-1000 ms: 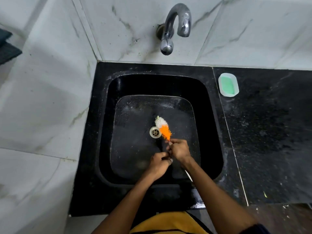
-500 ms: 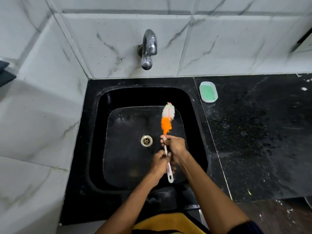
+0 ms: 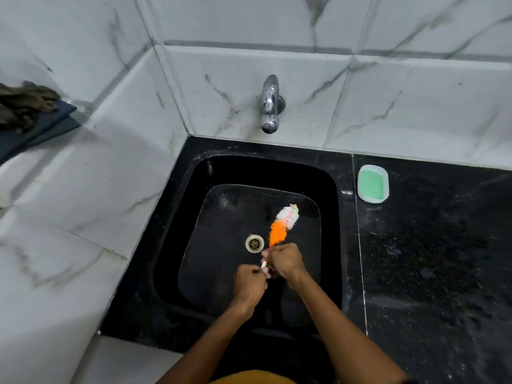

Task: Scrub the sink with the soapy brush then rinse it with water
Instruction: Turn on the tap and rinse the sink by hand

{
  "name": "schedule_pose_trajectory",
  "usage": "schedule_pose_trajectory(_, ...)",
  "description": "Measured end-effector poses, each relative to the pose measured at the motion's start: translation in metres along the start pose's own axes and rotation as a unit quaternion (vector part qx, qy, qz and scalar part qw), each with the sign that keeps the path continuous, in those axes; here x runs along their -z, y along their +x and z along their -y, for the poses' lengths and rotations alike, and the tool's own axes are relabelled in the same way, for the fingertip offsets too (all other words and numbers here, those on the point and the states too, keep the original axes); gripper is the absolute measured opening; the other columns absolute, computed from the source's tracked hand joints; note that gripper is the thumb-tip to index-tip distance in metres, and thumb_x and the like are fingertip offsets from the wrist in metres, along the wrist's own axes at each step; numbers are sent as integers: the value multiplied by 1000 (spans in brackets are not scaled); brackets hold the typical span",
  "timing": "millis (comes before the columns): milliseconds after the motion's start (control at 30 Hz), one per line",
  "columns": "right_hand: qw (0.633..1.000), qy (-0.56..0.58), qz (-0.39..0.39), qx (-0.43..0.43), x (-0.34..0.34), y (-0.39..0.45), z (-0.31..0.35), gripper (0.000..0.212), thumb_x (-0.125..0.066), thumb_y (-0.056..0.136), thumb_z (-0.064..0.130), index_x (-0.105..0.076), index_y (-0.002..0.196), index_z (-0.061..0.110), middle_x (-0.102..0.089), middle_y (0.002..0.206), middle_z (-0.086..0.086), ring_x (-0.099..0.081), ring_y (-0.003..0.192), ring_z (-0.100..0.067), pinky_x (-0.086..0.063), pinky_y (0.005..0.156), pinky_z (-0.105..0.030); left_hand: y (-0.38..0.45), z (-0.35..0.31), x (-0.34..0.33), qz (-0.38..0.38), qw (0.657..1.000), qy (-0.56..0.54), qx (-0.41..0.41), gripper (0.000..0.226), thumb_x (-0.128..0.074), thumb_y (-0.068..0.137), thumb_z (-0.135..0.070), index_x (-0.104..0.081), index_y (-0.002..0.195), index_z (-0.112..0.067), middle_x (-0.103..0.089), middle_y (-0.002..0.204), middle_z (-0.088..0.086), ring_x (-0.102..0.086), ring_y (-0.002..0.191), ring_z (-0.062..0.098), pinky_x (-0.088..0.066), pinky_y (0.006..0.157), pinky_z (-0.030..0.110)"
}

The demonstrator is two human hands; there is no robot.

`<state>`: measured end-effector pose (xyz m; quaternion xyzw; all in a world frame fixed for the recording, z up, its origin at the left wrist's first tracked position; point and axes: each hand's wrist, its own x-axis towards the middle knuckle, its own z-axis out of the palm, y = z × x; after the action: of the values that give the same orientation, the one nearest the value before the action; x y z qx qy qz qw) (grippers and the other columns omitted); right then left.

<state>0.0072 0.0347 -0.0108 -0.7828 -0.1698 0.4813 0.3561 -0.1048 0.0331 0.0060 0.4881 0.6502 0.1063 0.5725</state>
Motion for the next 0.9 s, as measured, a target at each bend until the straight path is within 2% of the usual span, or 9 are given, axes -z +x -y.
schedule_pose_trajectory(167, 989, -14, 145, -7, 8, 20, 52, 18, -63, 89, 14, -73, 87, 0, -72, 75, -10, -61, 62, -14, -48, 56, -23, 13, -15, 30, -38, 999, -14, -30, 30, -57, 96, -17, -69, 69, -11, -54, 46, -2, -41, 35, 7, -29, 42, 20)
schedule_pose_trajectory(267, 994, -22, 107, -11, 21, 40, 91, 18, -54, 90, 12, -69, 87, 2, -73, 76, -13, -60, 56, -16, -46, 53, -25, 21, -16, 48, -52, 998, -30, -32, 30, -57, 97, -18, -69, 71, -9, -54, 48, 0, -41, 37, 7, -30, 41, 22)
schedule_pose_trajectory(367, 989, 105, 100, -3, 33, 65, 145, 15, -50, 86, 11, -63, 90, 6, -67, 77, -16, -55, 55, -17, -45, 53, -25, 33, -14, 64, -52, 997, -44, -28, 32, -56, 98, -20, -69, 72, -9, -54, 48, 0, -41, 37, 8, -31, 42, 23)
schedule_pose_trajectory(533, 915, 390, 107, -1, 48, 94, 225, 48, -65, 85, 23, -49, 118, -7, -54, 110, -23, -60, 97, -30, -56, 86, -37, 53, -16, 87, -22, 998, -43, -37, 31, -57, 98, -21, -69, 72, -10, -54, 49, 1, -41, 38, 9, -30, 45, 24)
schedule_pose_trajectory(600, 870, 482, 102, 12, 49, 97, 249, 42, -59, 86, 19, -51, 118, -8, -54, 116, -26, -60, 105, -35, -54, 91, -44, 60, -17, 95, -6, 998, -44, -43, 30, -57, 98, -21, -69, 73, -9, -53, 49, 2, -40, 37, 9, -30, 43, 24)
schedule_pose_trajectory(667, 834, 543, 90, 34, 44, 104, 267, 27, -47, 93, 15, -58, 108, -4, -56, 111, -22, -59, 101, -33, -53, 92, -47, 69, -15, 105, 8, 998, -40, -43, 30, -57, 98, -22, -69, 74, -8, -52, 49, 2, -39, 37, 9, -29, 41, 22)
schedule_pose_trajectory(767, 862, 495, 80, 73, 42, 123, 277, 28, -57, 95, 10, -57, 122, 1, -57, 110, -14, -58, 93, -26, -57, 82, -44, 80, -9, 119, 19, 998, -31, -41, 31, -56, 99, -23, -67, 74, -9, -51, 48, 1, -38, 37, 9, -27, 40, 22)
schedule_pose_trajectory(833, 902, 416, 60, 98, 43, 135, 276, 30, -66, 89, 7, -55, 117, 1, -56, 90, -9, -54, 76, -21, -58, 78, -43, 86, -4, 127, 20, 998, -33, -40, 31, -57, 99, -22, -67, 73, -8, -51, 48, 2, -38, 37, 9, -27, 41, 22)
schedule_pose_trajectory(900, 940, 316, 2, 130, 40, 141, 275, 29, -72, 85, 14, -58, 106, 1, -55, 73, -4, -51, 65, -18, -58, 67, -34, 89, 3, 132, 15, 999, -34, -39, 32, -57, 99, -20, -67, 71, -8, -50, 47, 2, -38, 36, 8, -28, 42, 22)
